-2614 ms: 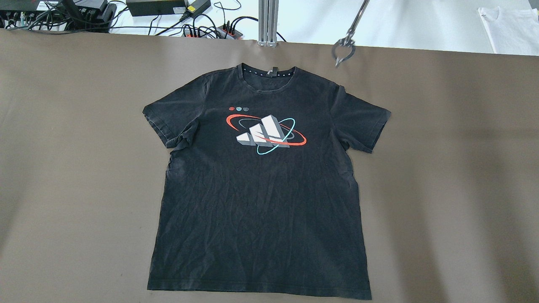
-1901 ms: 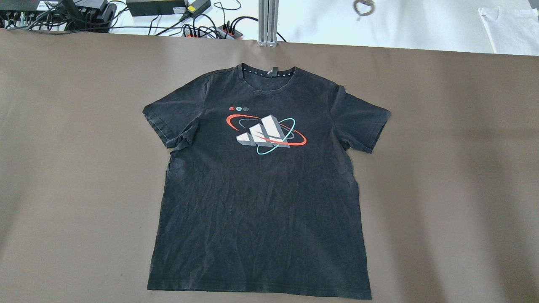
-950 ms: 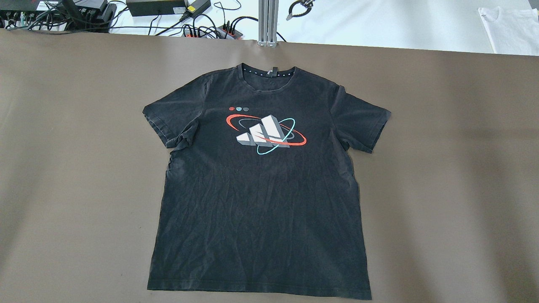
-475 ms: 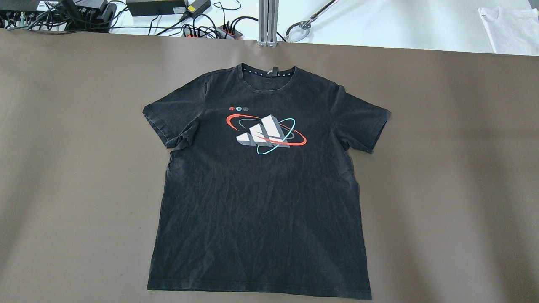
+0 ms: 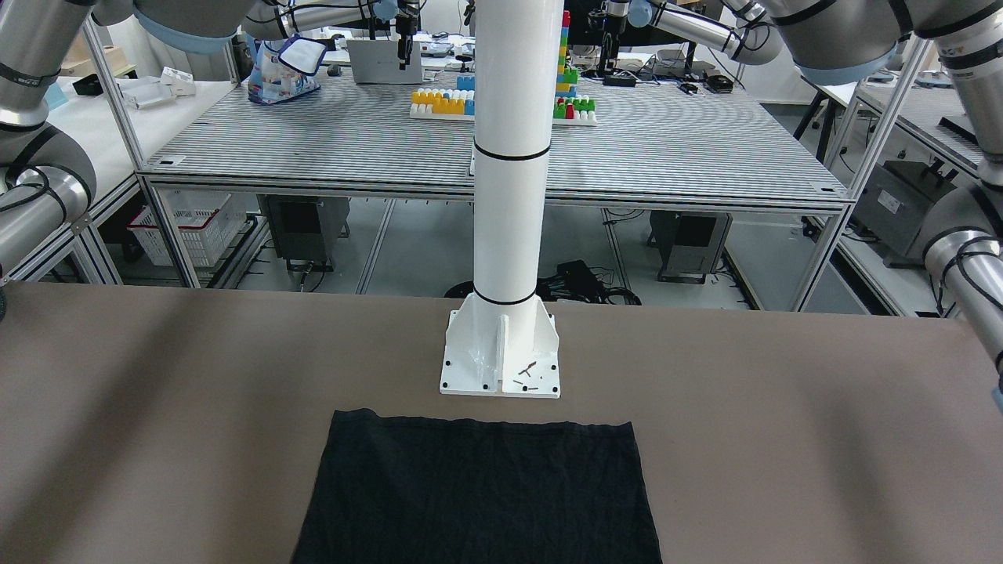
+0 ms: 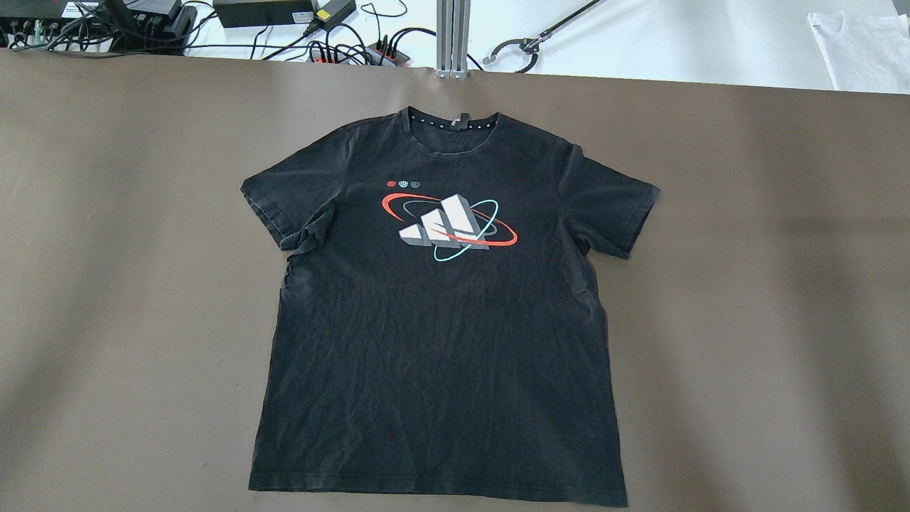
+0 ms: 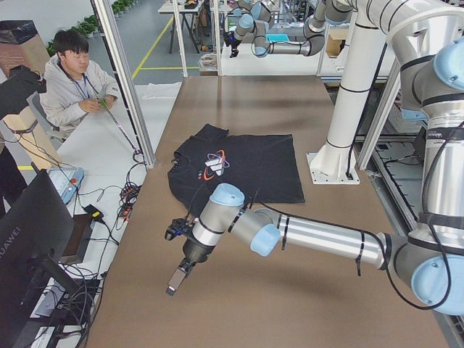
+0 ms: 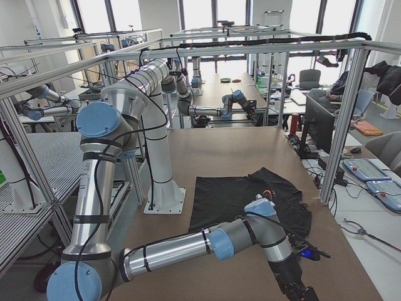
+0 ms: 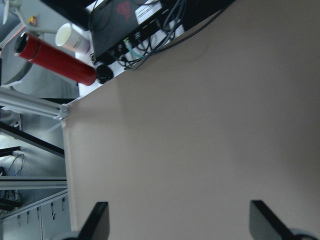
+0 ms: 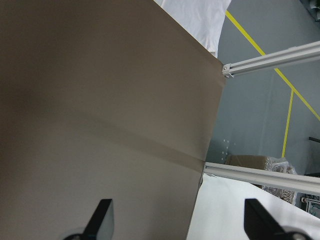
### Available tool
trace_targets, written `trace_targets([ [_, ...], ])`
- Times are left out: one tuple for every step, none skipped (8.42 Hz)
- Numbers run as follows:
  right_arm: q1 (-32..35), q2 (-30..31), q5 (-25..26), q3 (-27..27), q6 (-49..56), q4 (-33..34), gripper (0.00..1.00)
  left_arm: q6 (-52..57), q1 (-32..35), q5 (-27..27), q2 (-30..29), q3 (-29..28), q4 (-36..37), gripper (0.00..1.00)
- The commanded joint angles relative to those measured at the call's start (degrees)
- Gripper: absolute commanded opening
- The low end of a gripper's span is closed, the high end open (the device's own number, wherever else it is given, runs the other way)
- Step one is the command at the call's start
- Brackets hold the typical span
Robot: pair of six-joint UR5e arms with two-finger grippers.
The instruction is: Fold clothes
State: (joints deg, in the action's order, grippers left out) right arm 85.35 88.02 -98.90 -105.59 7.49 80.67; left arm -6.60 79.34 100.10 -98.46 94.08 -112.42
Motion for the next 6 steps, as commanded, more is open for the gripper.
trace_targets([
  [-9.1, -4.1, -0.1, 2.4, -14.2, 0.1, 0.94, -3.1, -7.2, 0.4, -6.9, -4.6, 0.0, 1.00],
  [-13.7, -5.7, -0.7, 3.5, -20.4, -0.1, 0.94, -6.7, -9.5, 2.7, -10.1, -7.5, 0.0, 1.00],
  [-17.5, -7.9, -1.3, 4.4, -27.2, -0.4, 0.93, -9.7, -11.6, 4.8, -13.0, -9.9, -0.1, 1.00],
  [-20.6, -10.0, -2.1, 5.6, -34.1, -2.4, 0.93, -12.6, -13.8, 6.1, -15.4, -11.5, -0.2, 1.00],
  [-22.5, -11.9, -4.4, 7.9, -42.3, -5.9, 0.93, -16.8, -16.0, 7.9, -17.5, -12.4, -1.3, 1.00],
  [-24.0, -13.8, -5.3, 11.6, -47.2, -10.4, 0.93, -21.1, -18.4, 9.1, -19.3, -15.2, -5.0, 1.00],
])
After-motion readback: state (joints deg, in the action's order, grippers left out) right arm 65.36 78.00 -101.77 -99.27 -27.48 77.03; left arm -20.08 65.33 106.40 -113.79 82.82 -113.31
